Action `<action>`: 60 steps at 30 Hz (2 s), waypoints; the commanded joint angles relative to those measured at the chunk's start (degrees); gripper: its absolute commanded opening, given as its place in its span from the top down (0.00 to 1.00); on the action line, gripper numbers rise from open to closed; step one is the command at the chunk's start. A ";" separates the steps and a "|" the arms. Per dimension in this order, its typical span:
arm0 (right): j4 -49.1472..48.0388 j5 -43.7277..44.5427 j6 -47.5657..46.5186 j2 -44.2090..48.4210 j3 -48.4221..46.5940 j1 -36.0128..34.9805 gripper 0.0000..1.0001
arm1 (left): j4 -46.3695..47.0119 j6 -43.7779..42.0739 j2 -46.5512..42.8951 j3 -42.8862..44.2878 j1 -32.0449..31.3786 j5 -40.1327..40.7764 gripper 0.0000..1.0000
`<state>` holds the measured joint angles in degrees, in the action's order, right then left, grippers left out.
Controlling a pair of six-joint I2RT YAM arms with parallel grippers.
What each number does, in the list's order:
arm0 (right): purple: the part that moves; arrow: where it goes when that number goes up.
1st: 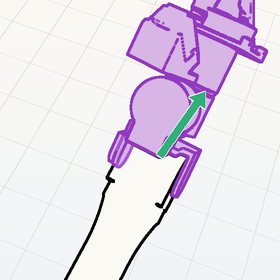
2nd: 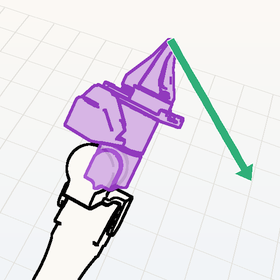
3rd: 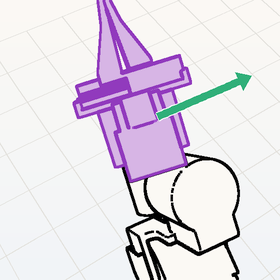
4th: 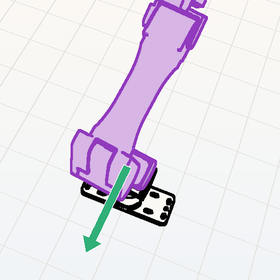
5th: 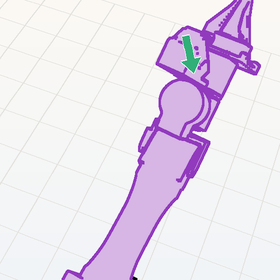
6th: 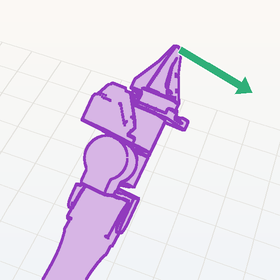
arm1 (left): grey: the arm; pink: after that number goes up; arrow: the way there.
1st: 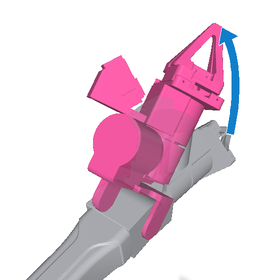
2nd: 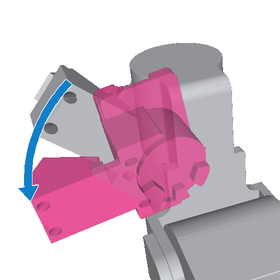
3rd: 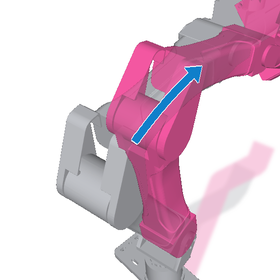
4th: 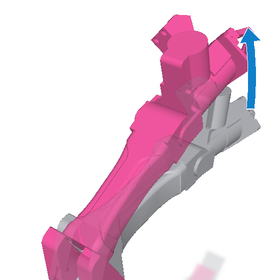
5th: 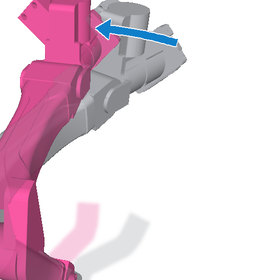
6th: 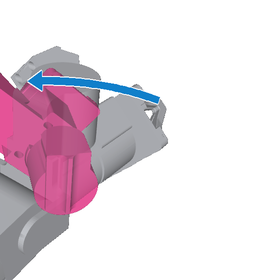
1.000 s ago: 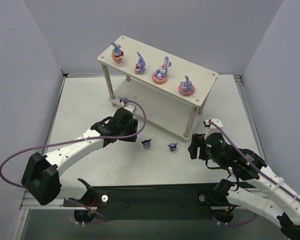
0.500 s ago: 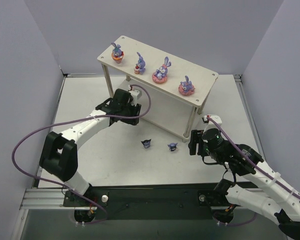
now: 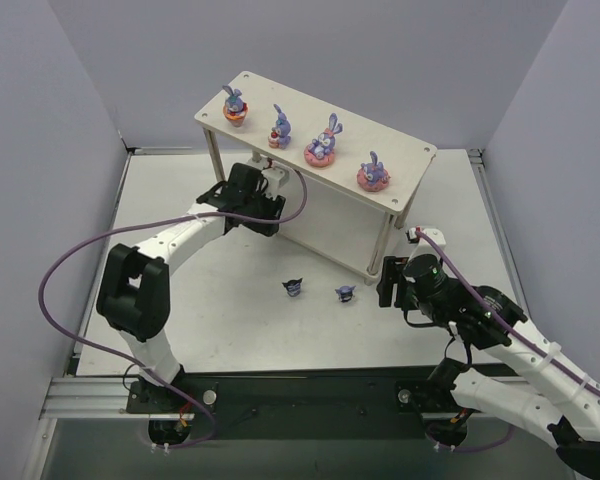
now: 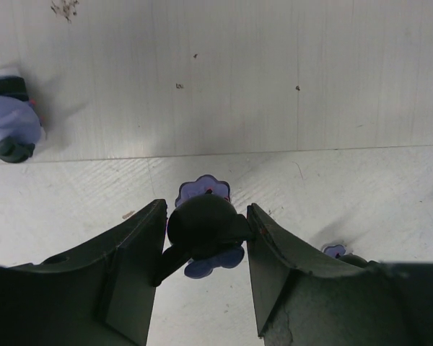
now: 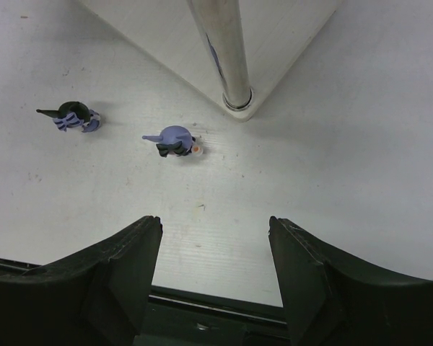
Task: Place and organize the plastic toys onto the shelf
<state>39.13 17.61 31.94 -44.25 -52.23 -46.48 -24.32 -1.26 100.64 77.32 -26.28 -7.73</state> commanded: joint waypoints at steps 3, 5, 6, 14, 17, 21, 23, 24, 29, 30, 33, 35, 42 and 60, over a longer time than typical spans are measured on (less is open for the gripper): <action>1.73 1.47 1.36 -1.28 -2.35 0.34 0.38 | 1.56 -4.36 2.98 6.61 0.97 -2.12 1.00; 1.74 1.47 1.45 -1.37 -2.44 0.34 0.38 | 0.85 -4.81 4.38 8.36 0.97 -2.12 1.00; 1.73 1.38 1.54 -1.45 -2.44 0.42 0.38 | 0.24 -5.16 4.91 8.98 0.97 -2.20 1.00; 1.73 1.64 1.63 -1.54 -2.70 0.34 0.38 | -2.22 -6.91 8.25 13.99 1.06 -1.33 1.00; 1.82 1.91 1.63 -1.45 -2.70 0.42 0.39 | -4.41 -8.66 9.92 16.10 1.15 -1.24 1.00; 1.74 1.82 1.72 -1.37 -2.53 0.34 0.39 | -6.79 -11.31 11.68 19.35 1.32 -2.12 1.00; 1.73 1.73 1.89 -1.36 -2.35 0.34 0.39 | -7.50 -13.06 12.30 19.89 1.41 -2.03 1.00; 1.73 1.73 1.89 -1.19 -2.35 0.42 0.39 | -7.76 -13.59 12.47 20.06 1.41 -1.86 1.00; 1.73 1.55 2.07 -1.19 -2.18 0.34 0.39 | -6.97 -15.00 12.91 19.89 1.59 -1.06 1.00; 1.73 1.38 2.16 -1.28 -2.18 0.34 0.39 | -6.89 -15.09 12.83 19.80 1.59 -0.89 1.00; 1.73 1.47 2.16 -1.45 -2.26 0.34 0.39 | -6.80 -15.27 12.74 19.10 1.59 -1.15 1.00; 1.73 1.29 2.33 -1.63 -2.27 0.34 0.39 | -6.27 -15.44 12.65 18.40 1.67 -1.15 1.00; 1.82 0.85 2.16 -1.89 -2.35 0.34 0.39 | -2.06 -14.65 11.68 16.11 1.67 -0.80 1.00; 1.73 0.15 2.16 -1.45 -2.27 0.34 0.39 | 3.83 -12.81 13.27 12.60 1.59 1.66 0.98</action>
<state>39.35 17.52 33.47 -45.80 -52.88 -46.46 -23.94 -14.57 113.54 91.68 -25.02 -7.05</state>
